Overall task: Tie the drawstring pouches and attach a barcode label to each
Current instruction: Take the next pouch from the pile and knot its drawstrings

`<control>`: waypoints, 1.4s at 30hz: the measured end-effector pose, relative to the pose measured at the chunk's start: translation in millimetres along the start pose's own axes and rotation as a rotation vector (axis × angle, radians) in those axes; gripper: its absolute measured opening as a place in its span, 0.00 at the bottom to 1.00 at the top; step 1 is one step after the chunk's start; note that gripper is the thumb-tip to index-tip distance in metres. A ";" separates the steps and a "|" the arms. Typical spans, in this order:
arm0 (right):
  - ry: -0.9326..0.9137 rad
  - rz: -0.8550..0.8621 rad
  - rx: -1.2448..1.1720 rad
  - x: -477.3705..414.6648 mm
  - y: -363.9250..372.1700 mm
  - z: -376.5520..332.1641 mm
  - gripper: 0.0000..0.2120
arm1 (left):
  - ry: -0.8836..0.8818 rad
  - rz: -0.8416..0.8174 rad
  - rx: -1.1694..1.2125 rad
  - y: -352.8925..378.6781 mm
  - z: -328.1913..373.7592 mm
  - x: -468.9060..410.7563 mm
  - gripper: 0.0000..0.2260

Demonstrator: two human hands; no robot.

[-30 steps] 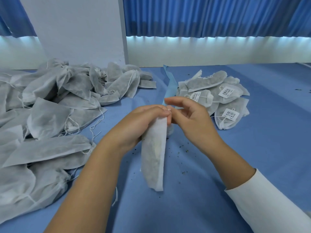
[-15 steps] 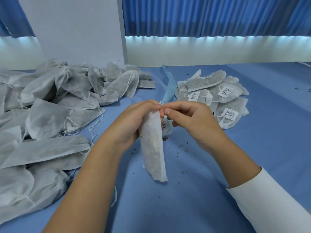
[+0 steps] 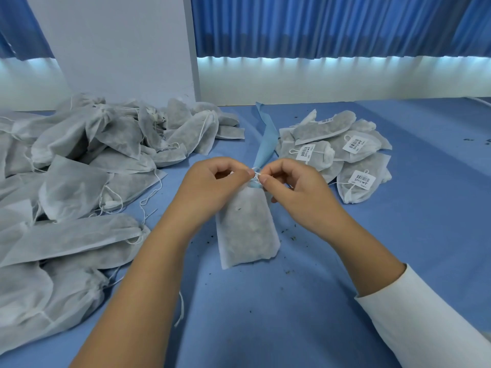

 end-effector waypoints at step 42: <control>0.152 -0.009 -0.317 -0.7 -9.2 0.0 0.06 | -0.050 -0.161 0.099 3.2 7.4 6.8 0.10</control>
Point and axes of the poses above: each hand's wrist, its own x-axis away from the middle knuckle, its own y-axis out of the palm, z = x × y, the point moved 2 cm from there along -x, towards the middle knuckle, and after that the axes turned 7 degrees about -x, right-handed, at the moved point
